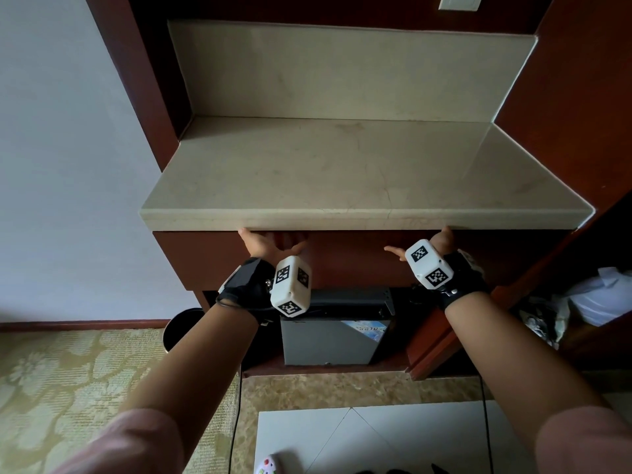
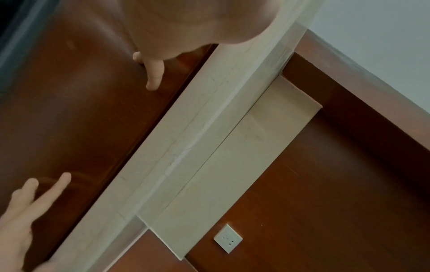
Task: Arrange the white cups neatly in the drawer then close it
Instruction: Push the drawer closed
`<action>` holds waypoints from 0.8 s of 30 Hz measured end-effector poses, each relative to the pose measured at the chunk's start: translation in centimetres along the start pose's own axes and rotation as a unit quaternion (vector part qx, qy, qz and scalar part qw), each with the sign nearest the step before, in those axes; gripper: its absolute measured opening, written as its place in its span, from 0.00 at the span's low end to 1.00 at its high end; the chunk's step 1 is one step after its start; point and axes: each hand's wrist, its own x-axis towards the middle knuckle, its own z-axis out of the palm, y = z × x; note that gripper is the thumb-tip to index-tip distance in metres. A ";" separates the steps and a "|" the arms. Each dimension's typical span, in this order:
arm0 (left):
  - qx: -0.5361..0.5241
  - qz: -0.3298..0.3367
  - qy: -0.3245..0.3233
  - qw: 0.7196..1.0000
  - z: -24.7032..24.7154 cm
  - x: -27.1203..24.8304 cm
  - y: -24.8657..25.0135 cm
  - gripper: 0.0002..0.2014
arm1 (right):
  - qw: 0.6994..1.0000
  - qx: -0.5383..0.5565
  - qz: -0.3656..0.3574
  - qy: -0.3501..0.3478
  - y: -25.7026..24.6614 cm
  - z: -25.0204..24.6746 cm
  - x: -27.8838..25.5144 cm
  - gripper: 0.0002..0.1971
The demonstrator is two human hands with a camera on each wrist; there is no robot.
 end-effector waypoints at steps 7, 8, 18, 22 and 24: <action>0.002 -0.057 0.005 0.998 1.2 -1.1 0.6 0.24 | 0.994 -0.040 -0.100 0.017 2.6 1.7 -3.6 0.35; 0.006 -0.060 0.007 0.998 1.2 -1.1 0.7 0.24 | 0.994 -0.043 -0.103 0.021 2.7 1.8 -3.7 0.36; 0.034 -0.089 0.007 0.995 1.4 -1.7 1.4 0.23 | 0.984 -0.064 -0.148 0.077 4.2 2.3 -3.7 0.33; 0.040 -0.090 0.014 0.995 1.1 -1.7 1.6 0.20 | 0.978 -0.079 -0.177 0.082 4.6 2.3 -3.5 0.31; 0.056 -0.094 0.022 0.994 1.1 -2.3 1.8 0.21 | 0.975 -0.095 -0.182 0.081 4.5 2.2 -2.5 0.30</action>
